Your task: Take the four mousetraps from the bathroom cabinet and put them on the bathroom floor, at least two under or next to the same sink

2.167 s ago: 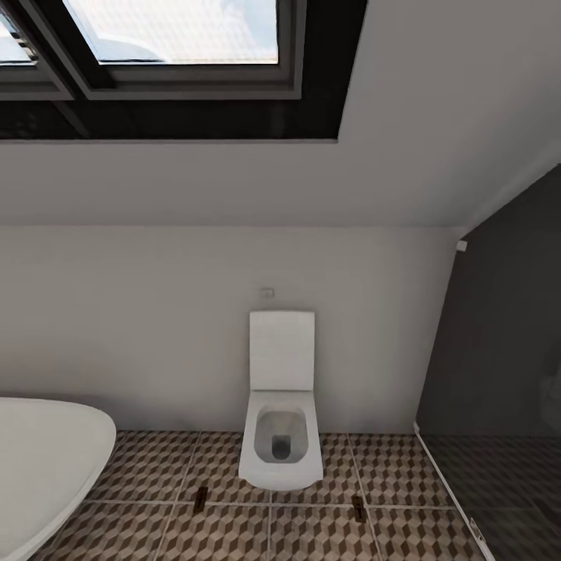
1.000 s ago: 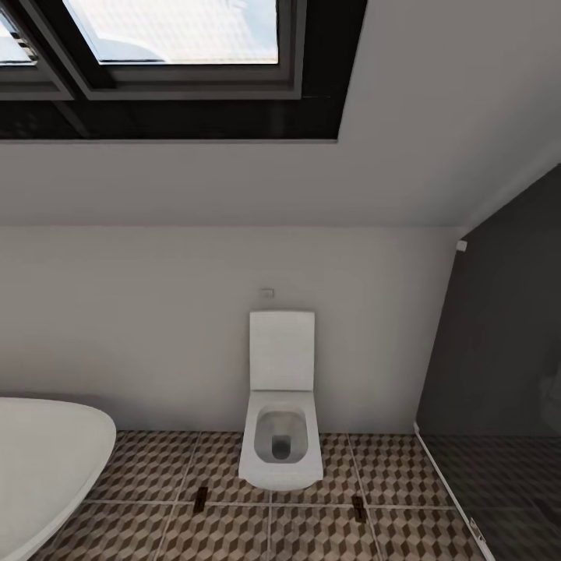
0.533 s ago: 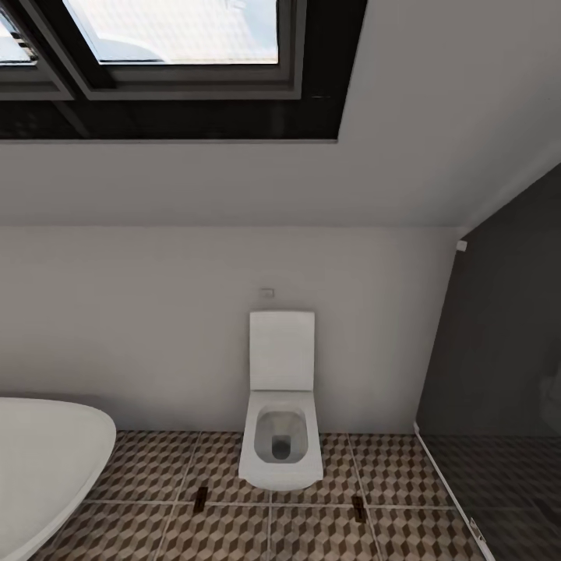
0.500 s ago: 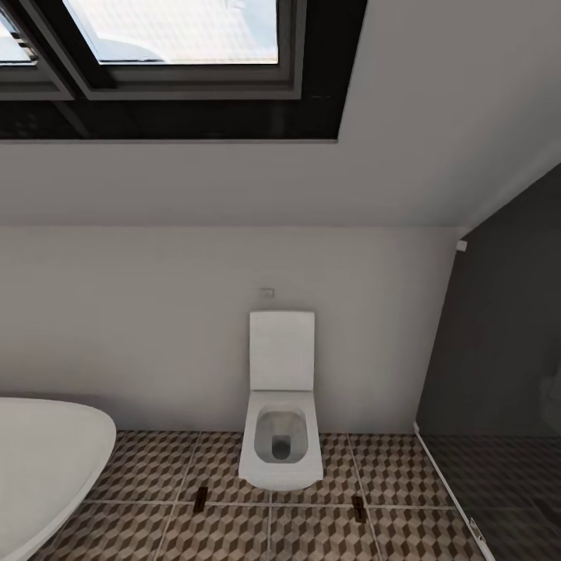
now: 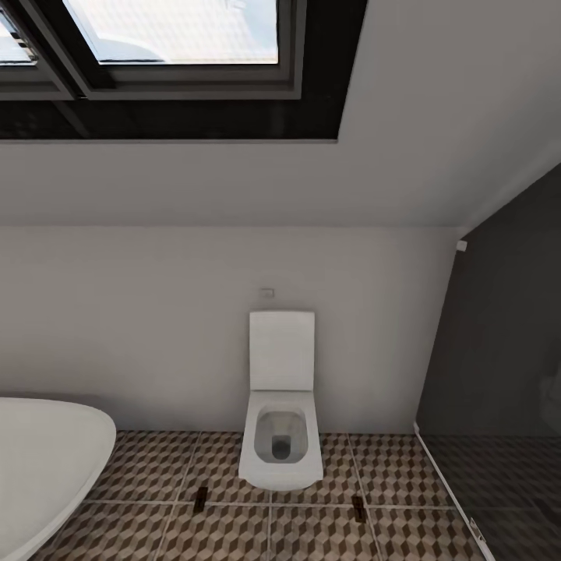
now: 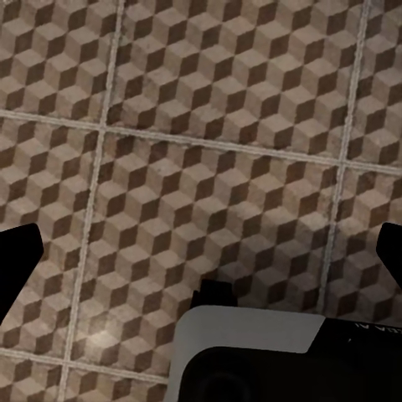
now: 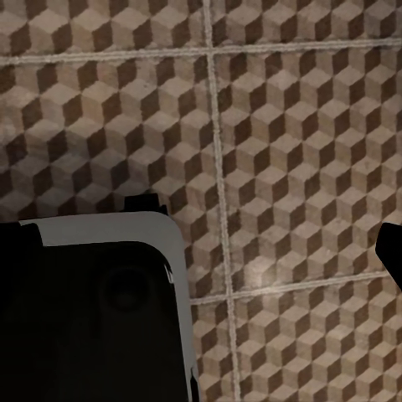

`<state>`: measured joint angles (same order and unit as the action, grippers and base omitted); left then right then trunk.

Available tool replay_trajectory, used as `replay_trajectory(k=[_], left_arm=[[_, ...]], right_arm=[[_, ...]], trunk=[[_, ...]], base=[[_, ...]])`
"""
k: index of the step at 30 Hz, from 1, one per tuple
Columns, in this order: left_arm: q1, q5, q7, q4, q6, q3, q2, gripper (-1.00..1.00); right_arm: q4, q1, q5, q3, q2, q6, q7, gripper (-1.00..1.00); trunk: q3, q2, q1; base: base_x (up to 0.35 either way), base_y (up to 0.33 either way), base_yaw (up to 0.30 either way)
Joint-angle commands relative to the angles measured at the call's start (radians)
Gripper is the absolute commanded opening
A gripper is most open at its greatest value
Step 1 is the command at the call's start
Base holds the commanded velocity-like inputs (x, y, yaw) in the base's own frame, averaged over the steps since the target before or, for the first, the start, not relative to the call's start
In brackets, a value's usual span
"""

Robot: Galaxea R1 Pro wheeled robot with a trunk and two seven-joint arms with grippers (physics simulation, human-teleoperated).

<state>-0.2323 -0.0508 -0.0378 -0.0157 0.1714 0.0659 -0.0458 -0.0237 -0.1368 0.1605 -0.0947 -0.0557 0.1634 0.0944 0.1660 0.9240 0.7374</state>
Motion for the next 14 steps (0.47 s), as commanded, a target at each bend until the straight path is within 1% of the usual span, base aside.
replay_trajectory(k=[1, 14], left_arm=[[-0.001, -0.004, 0.001, 0.001, 0.003, 0.006, 0.0, 1.0], [-0.001, -0.003, 0.001, 0.0, 0.005, 0.006, 0.0, 1.0]], right_arm=[[-0.002, -0.001, 0.01, -0.009, 0.0, 0.005, 0.001, 1.0], [-0.003, -0.001, 0.008, -0.008, 0.001, 0.005, 0.001, 1.0]], trunk=[[0.001, 0.001, 0.0], [0.001, 0.001, 0.0]], base=[[0.0, 0.0, 0.0], [0.0, 0.0, 0.0]])
